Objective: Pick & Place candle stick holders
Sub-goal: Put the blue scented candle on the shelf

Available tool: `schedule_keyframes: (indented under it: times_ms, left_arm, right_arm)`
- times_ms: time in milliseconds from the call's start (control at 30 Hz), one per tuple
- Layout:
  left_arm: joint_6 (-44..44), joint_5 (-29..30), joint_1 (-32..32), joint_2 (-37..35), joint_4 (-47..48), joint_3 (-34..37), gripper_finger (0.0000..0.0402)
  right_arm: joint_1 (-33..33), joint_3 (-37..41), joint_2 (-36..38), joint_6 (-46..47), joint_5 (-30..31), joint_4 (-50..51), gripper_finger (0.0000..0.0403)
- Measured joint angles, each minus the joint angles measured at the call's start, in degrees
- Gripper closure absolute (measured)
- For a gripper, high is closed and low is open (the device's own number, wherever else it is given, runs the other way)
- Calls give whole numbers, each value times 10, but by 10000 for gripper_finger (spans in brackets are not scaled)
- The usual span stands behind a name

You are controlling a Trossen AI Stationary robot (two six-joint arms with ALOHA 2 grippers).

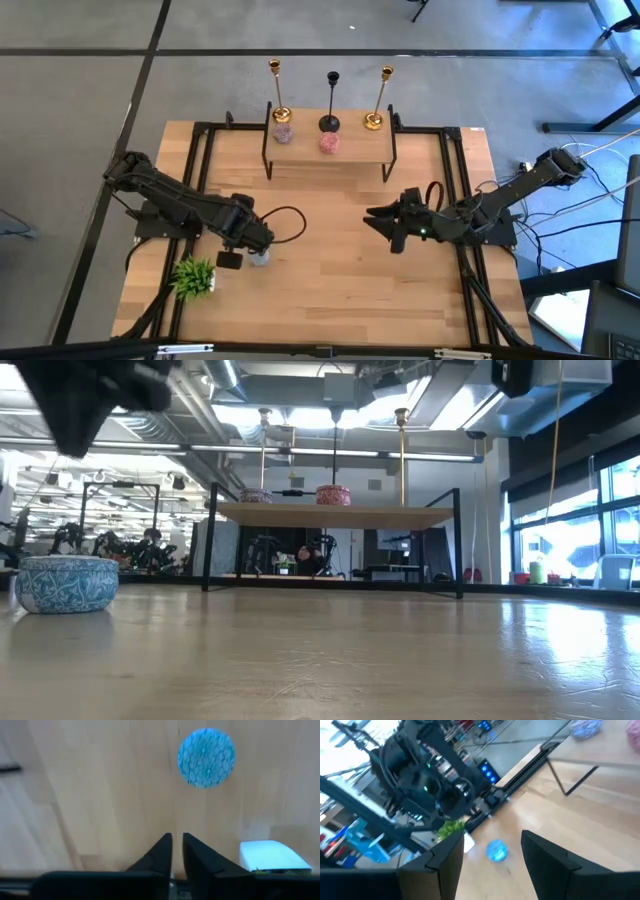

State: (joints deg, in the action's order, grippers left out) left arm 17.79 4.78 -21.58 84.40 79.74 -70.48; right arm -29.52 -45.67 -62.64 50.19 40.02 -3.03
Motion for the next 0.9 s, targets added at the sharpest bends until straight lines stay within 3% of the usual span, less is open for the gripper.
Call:
schedule_keyframes:
  times_ms: [133,200,367,467,633,900]
  left_arm:
    - [21,-67,22,0,-33,45,294]
    - [27,-74,23,0,-56,58,254]
    - [72,-8,4,4,-100,61,155]
    - [86,-11,-8,7,-118,61,119]
    - [107,-21,-29,5,-147,61,103]
    - [221,25,-40,7,-154,61,103]
  right_arm:
    - [11,0,-2,4,6,-10,201]
    - [15,0,-5,4,5,-10,201]
    - [15,0,-9,18,4,-10,201]
    - [15,0,-10,28,-6,-16,201]
    - [15,0,-11,30,-51,-25,201]
    - [-3,0,-11,20,-73,-24,201]
